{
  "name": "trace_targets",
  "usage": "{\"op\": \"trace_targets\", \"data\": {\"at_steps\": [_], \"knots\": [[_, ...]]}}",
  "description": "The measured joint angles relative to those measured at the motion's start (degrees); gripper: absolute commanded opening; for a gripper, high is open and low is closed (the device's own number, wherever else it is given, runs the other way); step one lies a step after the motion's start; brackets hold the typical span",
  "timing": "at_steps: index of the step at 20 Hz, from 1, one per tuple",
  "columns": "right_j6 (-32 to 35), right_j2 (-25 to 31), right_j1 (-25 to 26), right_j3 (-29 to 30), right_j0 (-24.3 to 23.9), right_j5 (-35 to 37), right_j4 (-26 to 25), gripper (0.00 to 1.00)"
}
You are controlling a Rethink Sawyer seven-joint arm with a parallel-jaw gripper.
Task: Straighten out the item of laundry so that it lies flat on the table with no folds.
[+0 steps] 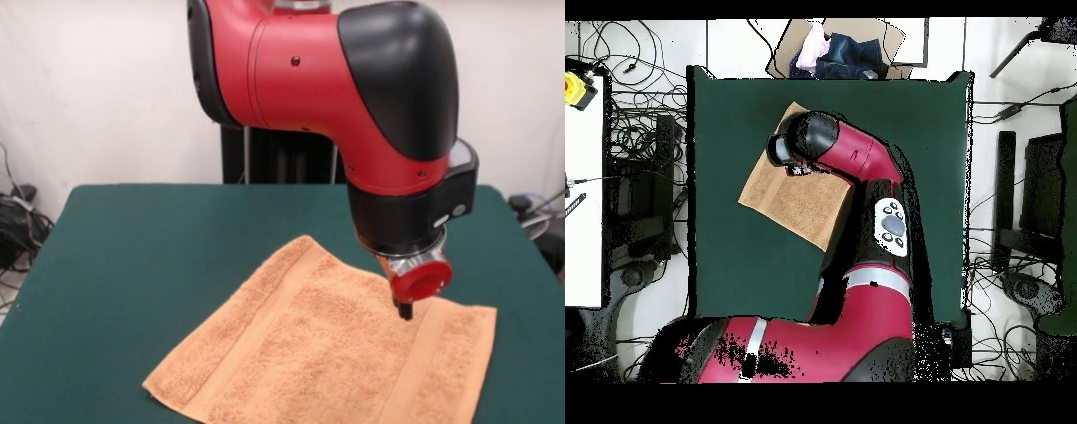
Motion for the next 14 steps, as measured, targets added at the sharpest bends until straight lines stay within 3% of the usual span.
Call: {"op": "trace_targets", "data": {"at_steps": [14], "knots": [[0.00, -2.84, 2.51, -4.50, 1.15, 1.41, -0.11, 0.00]]}}
